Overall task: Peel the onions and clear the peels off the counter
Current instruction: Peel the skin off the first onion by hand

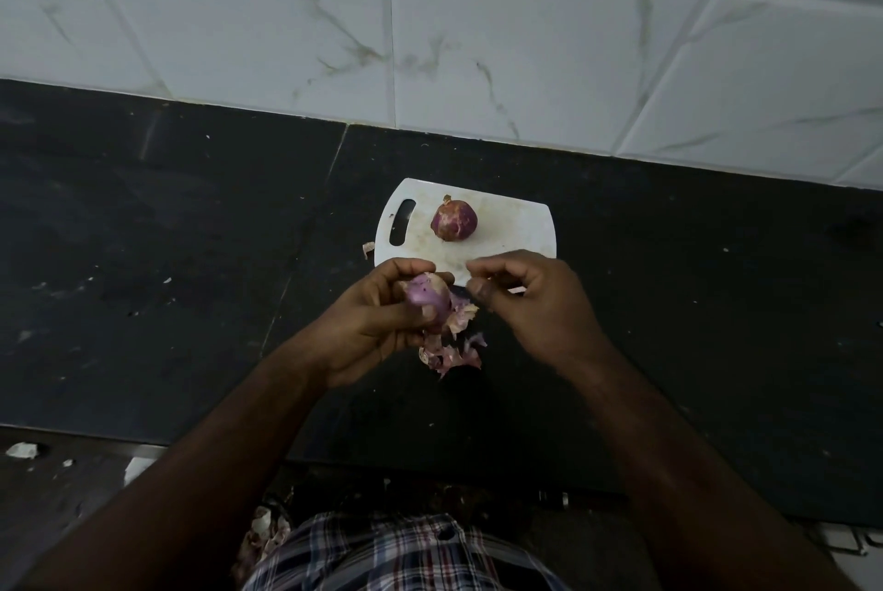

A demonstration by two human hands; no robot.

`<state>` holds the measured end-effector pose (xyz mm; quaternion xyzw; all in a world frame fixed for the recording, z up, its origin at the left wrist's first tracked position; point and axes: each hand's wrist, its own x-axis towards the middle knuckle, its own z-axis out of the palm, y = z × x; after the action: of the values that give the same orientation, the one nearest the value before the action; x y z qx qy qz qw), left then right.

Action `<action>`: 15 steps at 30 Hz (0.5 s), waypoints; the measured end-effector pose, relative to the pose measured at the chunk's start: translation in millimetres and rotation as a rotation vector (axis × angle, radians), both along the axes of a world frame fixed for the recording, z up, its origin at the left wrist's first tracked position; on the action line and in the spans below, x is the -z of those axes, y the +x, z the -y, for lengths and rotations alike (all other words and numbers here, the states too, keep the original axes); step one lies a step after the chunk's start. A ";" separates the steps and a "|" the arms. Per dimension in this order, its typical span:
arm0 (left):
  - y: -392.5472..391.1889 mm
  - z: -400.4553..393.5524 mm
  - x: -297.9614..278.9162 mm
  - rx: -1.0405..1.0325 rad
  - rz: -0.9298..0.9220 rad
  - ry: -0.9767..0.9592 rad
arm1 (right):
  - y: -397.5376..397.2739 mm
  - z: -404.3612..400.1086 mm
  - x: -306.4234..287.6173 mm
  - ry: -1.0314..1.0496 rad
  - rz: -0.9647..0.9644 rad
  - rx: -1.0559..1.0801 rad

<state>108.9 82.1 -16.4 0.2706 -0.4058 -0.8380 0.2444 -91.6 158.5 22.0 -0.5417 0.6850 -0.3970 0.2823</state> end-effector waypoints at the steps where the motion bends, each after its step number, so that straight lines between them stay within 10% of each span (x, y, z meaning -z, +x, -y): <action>1: -1.3 -0.4 0.6 0.002 0.012 -0.033 | 4.2 1.8 -3.3 0.010 0.046 -0.027; 15: 1.0 1.3 3.7 0.055 -0.007 -0.146 | 15.8 4.9 -4.5 -0.030 0.165 -0.123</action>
<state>109.9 80.9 -20.1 0.2381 -0.4723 -0.8135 0.2418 -75.8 153.6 26.5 -0.5524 0.6187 -0.4326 0.3534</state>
